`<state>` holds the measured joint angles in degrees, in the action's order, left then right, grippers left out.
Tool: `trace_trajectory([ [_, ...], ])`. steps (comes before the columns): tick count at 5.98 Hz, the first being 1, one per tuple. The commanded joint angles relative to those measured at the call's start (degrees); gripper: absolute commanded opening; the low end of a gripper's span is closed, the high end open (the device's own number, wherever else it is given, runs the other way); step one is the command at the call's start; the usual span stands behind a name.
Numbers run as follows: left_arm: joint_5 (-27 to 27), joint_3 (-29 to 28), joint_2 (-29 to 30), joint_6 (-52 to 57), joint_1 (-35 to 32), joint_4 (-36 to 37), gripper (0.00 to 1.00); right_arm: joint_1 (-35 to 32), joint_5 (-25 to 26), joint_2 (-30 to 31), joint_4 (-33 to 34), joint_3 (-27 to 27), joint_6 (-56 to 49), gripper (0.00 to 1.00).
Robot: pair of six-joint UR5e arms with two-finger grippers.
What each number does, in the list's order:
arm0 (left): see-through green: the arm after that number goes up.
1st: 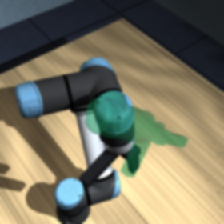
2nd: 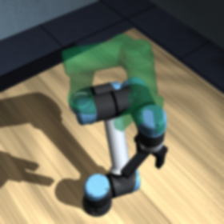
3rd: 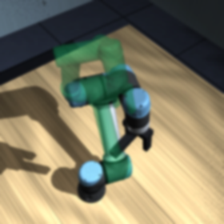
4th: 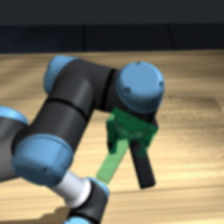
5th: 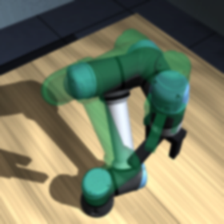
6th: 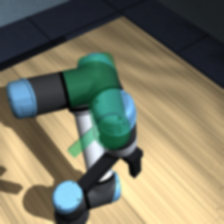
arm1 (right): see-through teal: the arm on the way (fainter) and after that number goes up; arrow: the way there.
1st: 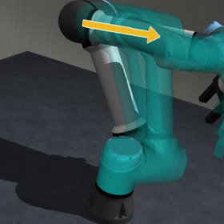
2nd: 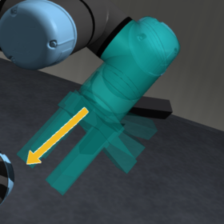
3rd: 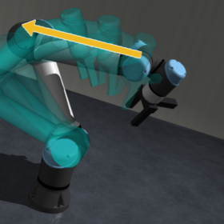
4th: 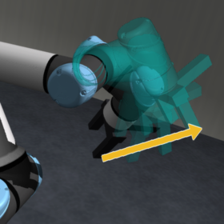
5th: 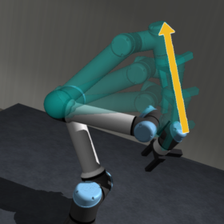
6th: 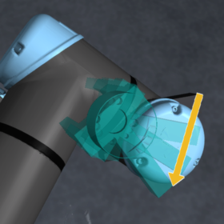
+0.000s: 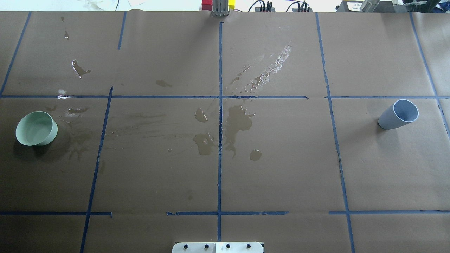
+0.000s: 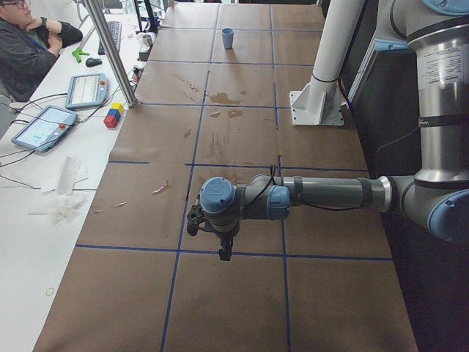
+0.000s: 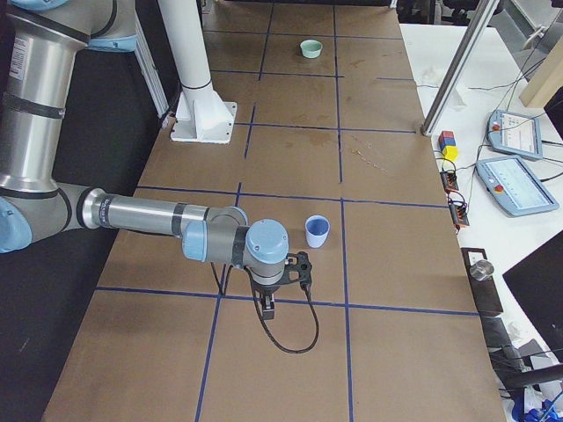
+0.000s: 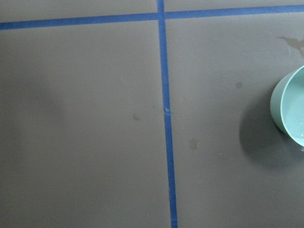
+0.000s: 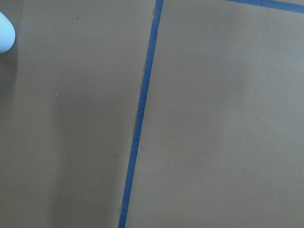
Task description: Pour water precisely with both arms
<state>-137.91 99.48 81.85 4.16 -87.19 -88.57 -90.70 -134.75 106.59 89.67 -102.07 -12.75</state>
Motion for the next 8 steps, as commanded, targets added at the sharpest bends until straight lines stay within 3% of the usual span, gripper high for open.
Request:
trace_trajectory([
  [1, 0.02, 0.97, 5.23, 0.84, 0.17, -0.72, 1.0, 0.0, -0.16, -0.07, -0.03, -0.06, 0.0, 1.0],
  [3, -0.42, -0.51, 4.81, -3.77, 1.92, -10.44, 1.0, 0.0, -0.16, -0.25, -0.11, -2.06, -0.17, 1.0],
  [5, 1.32, -1.38, 4.46, -20.17, 10.24, -14.15, 1.0, 0.0, -0.25, -0.16, -0.03, -3.22, -0.26, 1.0],
  [6, 5.68, -2.79, 3.5, -30.16, 14.89, -22.36, 1.0, 0.0, -0.25, -0.07, -0.03, -3.22, -0.26, 1.0],
  [8, 9.48, -12.77, 3.49, -49.33, 22.64, -45.35, 1.0, 0.0, -0.16, 0.02, 0.06, -3.22, -0.17, 1.0],
])
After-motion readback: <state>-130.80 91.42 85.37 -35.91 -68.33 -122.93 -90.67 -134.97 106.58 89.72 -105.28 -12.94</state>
